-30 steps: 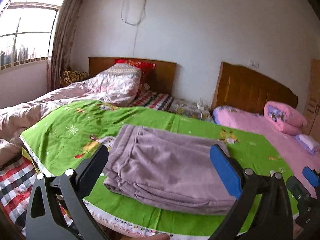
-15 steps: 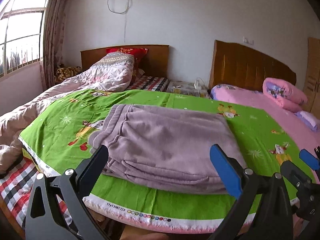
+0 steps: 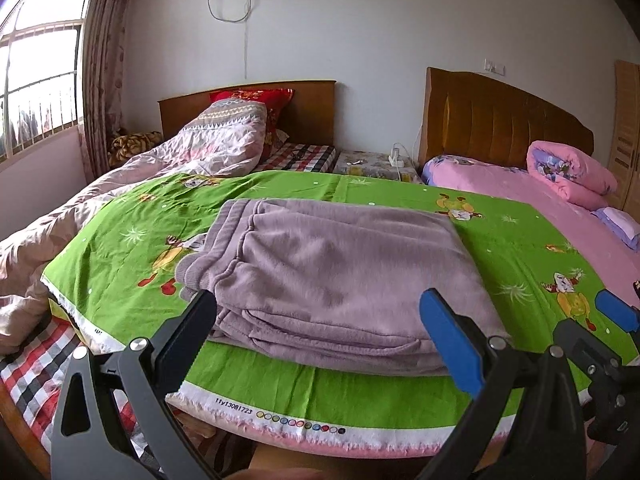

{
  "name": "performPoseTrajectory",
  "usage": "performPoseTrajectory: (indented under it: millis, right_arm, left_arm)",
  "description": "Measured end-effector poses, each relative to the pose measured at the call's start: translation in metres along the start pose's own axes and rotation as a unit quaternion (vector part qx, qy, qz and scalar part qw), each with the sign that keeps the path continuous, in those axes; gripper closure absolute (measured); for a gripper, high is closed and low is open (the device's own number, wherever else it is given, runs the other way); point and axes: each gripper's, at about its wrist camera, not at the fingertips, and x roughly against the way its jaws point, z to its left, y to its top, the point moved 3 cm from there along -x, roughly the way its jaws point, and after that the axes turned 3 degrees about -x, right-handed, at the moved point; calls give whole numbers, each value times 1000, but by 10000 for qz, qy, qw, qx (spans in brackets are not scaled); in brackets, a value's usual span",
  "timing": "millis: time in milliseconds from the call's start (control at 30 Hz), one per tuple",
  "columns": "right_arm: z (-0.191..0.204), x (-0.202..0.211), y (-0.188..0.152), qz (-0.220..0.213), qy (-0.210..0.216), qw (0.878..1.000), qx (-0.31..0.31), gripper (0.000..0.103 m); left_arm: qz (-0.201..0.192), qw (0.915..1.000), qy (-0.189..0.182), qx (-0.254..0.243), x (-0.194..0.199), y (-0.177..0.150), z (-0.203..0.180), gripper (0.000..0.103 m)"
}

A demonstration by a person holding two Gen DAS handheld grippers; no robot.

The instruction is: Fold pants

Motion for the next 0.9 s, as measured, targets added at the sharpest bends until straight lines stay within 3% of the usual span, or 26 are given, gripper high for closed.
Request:
performPoseTrajectory:
  millis: [900]
  right_arm:
    - [-3,-6,-4,158,-15,9999,-35,5]
  left_arm:
    - [146,9998,-24,-124,-3,-4,-3,2]
